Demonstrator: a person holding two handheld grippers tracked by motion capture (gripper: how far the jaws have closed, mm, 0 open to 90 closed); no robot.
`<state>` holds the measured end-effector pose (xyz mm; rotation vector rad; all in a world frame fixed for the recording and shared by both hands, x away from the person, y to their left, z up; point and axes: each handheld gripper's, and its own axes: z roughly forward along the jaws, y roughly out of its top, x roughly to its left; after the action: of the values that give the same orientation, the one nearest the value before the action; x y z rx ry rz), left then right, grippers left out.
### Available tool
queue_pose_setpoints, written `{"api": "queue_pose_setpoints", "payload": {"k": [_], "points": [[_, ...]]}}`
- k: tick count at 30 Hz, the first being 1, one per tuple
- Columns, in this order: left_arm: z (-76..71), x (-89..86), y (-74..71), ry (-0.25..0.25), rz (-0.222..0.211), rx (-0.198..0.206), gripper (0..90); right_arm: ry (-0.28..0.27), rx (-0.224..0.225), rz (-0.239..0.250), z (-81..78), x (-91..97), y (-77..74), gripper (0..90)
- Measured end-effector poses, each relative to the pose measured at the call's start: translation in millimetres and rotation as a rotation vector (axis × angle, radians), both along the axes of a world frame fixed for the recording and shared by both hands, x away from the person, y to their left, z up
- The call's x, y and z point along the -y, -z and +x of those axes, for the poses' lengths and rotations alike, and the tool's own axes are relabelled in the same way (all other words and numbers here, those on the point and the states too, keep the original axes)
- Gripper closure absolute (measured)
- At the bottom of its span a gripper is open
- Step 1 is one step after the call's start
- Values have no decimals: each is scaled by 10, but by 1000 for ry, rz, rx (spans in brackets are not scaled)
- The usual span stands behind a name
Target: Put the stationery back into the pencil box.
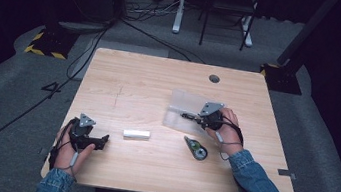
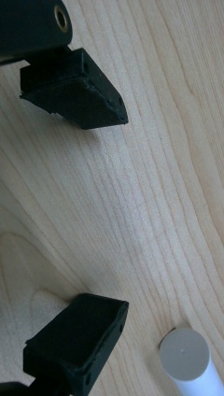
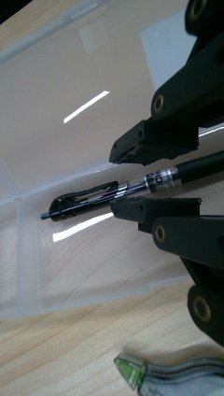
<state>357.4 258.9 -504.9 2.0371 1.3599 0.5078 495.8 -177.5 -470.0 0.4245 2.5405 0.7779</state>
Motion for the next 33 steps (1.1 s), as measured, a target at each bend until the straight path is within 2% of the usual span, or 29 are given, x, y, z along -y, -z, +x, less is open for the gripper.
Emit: {"api": "queue_pose_setpoints", "payload": {"k": [8, 11, 16, 21, 29, 33], "points": [[0, 0, 0, 0, 0, 0, 108, 49, -36, 137, -67, 79, -141, 581], [0, 0, 0, 0, 0, 0, 108, 56, -39, 169, -102, 97, -182, 528], [0, 0, 0, 0, 0, 0, 108, 77, -59, 250, -196, 140, -254, 459], [3, 2, 0, -2, 0, 1, 107, 90, -70, 286, -306, 204, -332, 434], [21, 16, 0, -8, 3, 1, 104, 119, -135, 356, -518, 348, -368, 400], [39, 32, 1, -9, 1, -2, 99, 122, -154, 367, -620, 411, -373, 393]]}}
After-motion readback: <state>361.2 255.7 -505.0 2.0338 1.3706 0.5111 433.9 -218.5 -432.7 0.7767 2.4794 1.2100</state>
